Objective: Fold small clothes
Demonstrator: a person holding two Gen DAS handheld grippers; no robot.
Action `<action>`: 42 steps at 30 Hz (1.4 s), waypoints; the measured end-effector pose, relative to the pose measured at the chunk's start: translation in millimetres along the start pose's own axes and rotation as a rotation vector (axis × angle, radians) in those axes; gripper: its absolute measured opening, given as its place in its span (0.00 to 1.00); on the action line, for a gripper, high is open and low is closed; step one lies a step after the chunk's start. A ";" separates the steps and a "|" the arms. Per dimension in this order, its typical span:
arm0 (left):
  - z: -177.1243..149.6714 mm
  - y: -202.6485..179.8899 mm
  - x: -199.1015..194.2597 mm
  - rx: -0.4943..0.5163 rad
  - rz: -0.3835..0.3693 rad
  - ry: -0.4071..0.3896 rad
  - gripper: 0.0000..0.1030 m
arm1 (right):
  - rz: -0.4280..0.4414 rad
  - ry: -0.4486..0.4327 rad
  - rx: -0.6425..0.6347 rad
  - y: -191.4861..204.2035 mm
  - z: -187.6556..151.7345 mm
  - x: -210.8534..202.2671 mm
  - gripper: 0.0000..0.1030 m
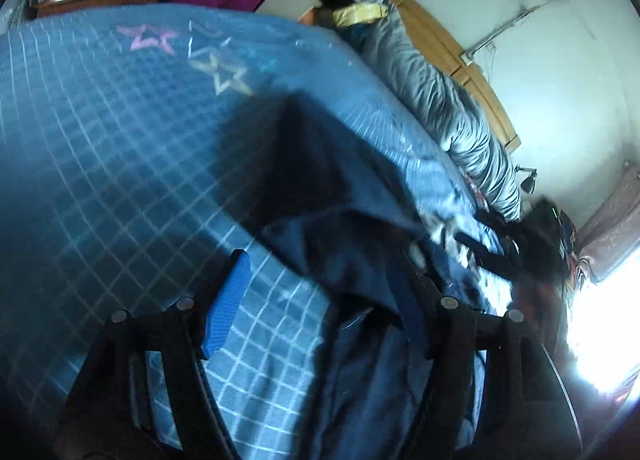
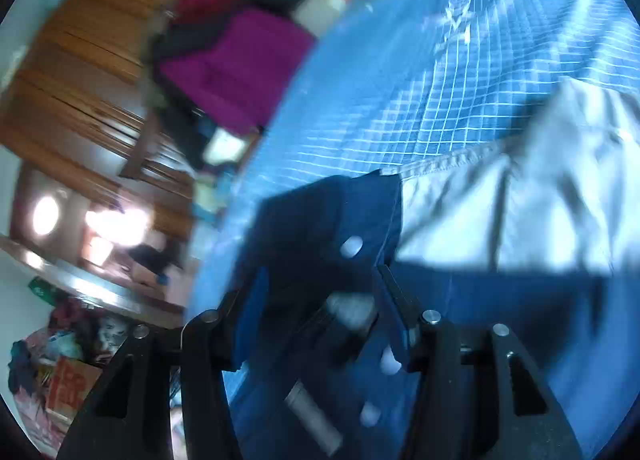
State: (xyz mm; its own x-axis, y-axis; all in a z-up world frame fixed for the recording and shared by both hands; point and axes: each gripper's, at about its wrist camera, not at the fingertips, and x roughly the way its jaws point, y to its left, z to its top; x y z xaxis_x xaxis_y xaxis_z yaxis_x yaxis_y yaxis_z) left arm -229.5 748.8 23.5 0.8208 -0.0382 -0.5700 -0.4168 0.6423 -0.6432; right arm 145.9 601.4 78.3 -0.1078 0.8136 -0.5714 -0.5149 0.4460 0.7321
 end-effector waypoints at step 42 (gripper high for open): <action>45.1 -97.1 62.3 0.458 0.195 0.034 0.70 | 0.039 -0.450 0.058 -54.4 -99.9 -283.9 0.06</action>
State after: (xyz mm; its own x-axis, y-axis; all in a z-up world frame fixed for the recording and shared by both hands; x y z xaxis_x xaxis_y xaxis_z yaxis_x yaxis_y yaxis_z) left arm -120.2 718.6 73.5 0.7282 0.0965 -0.6785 -0.3411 0.9097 -0.2367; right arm 119.5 308.8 163.7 0.2606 0.9057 -0.3344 -0.4682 0.4214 0.7766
